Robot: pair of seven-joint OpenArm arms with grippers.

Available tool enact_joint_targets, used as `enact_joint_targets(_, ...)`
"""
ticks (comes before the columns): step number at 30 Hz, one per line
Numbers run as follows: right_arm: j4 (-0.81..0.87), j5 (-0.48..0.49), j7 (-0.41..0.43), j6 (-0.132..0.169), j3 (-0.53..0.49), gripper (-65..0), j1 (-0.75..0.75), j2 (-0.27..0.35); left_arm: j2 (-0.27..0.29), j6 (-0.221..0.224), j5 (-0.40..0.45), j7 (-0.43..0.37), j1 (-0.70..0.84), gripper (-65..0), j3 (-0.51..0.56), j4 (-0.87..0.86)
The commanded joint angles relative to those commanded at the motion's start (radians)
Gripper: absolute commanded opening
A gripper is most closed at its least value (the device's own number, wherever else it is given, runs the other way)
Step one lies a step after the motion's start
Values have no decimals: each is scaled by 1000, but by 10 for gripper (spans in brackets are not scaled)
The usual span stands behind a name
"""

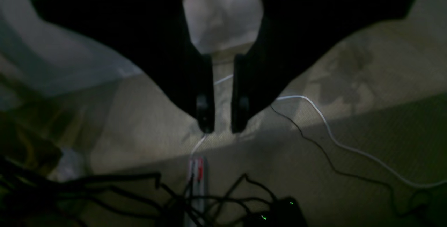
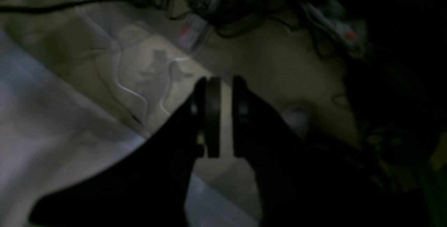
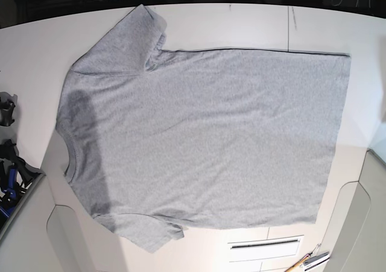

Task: Fold the T-shirt properly
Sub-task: 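Move both grippers from rest toward the shirt's shoulder corners, then grasp the grey T-shirt's shoulder edge corners with both grippers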

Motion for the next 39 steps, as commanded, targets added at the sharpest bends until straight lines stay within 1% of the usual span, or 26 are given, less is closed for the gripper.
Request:
enact_joint_targets(4,214,61,-71,-2,112,-597,-124,45,0,0,0,8,100,-547,-94,167)
enact_joint_targets(7,359,111,-159,-1,220,-597,-194,49,0,0,0,8,177,-547,-165,295)
enact_joint_targets(9,445,161,-212,5,288,-597,-227,49,0,0,0,9,226,-547,-208,383)
enact_joint_targets(10,484,187,-234,21,320,-597,-241,50,0,0,0,9,251,-547,-231,427)
enact_joint_targets(12,551,245,-267,75,382,-597,-264,49,0,0,0,13,298,-547,-280,513)
enact_joint_targets(14,605,315,-282,121,441,-597,-281,49,0,0,0,17,342,-547,-327,594)
enact_joint_targets(15,627,347,-289,134,468,-597,-286,49,0,0,0,24,361,-547,-349,633)
enact_joint_targets(16,646,378,-294,138,495,-597,-288,48,0,0,0,35,378,-547,-373,673)
enact_joint_targets(18,676,441,-294,138,552,-597,-287,47,0,0,0,64,406,-547,-425,747)
enact_joint_targets(21,706,541,-293,137,644,-597,-280,37,-2,-1,-11,76,434,-547,-498,845)
enact_joint_targets(22,707,568,-293,137,674,-597,-270,29,-7,-4,-24,76,436,-547,-521,872)
enact_joint_targets(23,706,584,-294,137,703,-597,-254,16,-18,-17,-42,76,437,-547,-540,893)
enact_joint_targets(24,705,591,-294,136,732,-597,-237,-2,-30,-27,-63,75,436,-547,-557,910)
enact_joint_targets(26,700,605,-294,127,782,-597,-200,-37,-56,-31,-108,75,434,-547,-582,937)
enact_joint_targets(28,693,620,-295,109,815,-597,-166,-63,-77,-29,-127,75,424,-547,-595,952)
enact_joint_targets(30,681,610,-300,94,823,-592,-128,-76,-96,-9,-126,75,405,-547,-595,955)
enact_joint_targets(31,672,607,-306,95,823,-586,-107,-76,-102,16,-127,75,392,-547,-595,955)
enact_joint_targets(33,655,577,-318,95,823,-553,-72,-77,-102,74,-123,75,361,-547,-595,955)
enact_joint_targets(35,636,531,-323,95,823,-472,-47,-90,-102,110,-93,75,336,-547,-595,955)
enact_joint_targets(37,610,525,-341,95,823,-379,-33,-104,-102,117,-56,75,309,-547,-595,955)
enact_joint_targets(38,597,525,-354,93,823,-343,-26,-113,-103,117,-39,76,296,-547,-595,955)
enact_joint_targets(39,584,525,-371,87,823,-323,-20,-124,-102,117,-27,76,282,-546,-595,955)
